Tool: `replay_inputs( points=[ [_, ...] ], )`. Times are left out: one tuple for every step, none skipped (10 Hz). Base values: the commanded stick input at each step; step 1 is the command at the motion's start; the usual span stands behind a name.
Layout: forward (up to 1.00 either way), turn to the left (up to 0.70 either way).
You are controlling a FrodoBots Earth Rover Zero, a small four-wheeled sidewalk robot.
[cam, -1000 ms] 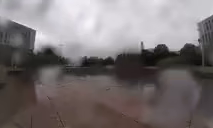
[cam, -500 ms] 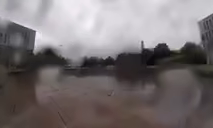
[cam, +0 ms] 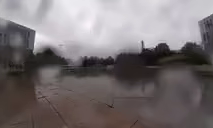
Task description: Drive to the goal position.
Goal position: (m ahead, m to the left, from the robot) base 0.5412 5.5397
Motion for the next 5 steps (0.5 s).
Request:
replay_inputs(
  points=[
    [1.0,0.0],
    [1.0,0.0],
    [1.0,0.0],
    [1.0,0.0],
    [1.0,0.0]
  ],
)
